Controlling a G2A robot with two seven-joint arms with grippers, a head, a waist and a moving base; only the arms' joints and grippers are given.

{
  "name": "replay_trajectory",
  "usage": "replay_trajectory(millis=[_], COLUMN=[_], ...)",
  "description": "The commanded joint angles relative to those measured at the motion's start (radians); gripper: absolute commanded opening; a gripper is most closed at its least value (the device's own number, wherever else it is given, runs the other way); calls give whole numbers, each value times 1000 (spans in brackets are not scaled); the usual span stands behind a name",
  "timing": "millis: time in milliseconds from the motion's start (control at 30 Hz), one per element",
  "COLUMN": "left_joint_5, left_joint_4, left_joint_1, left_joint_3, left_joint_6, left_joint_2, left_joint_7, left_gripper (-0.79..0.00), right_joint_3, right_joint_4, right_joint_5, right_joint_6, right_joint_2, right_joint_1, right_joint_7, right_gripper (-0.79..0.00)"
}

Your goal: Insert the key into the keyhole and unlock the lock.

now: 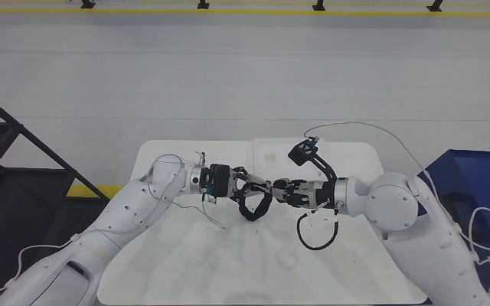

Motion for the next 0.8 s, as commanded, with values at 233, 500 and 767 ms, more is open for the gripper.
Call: replay_trajectory(millis=[233, 500, 767], left_joint_5=[-75, -203, -325], left_joint_4=[78, 146, 163], left_joint_1=[-10, -23, -26], left_joint_3=[12, 0, -17], left_joint_6=[-38, -99, -187], left_joint_2=[-18, -41, -57], left_joint_7=[-17, -93, -193], left_gripper=[-785, -785, -785], right_joint_3=[34, 43, 22], right_joint_4=[3, -26, -65], right_joint_5=[9, -117, -363], right_joint_6=[-36, -220, -342], right_joint_2=[6, 17, 23], right_joint_1=[-9, -24, -70], right_joint_7=[-18, -33, -138], right_gripper=[0, 0, 0])
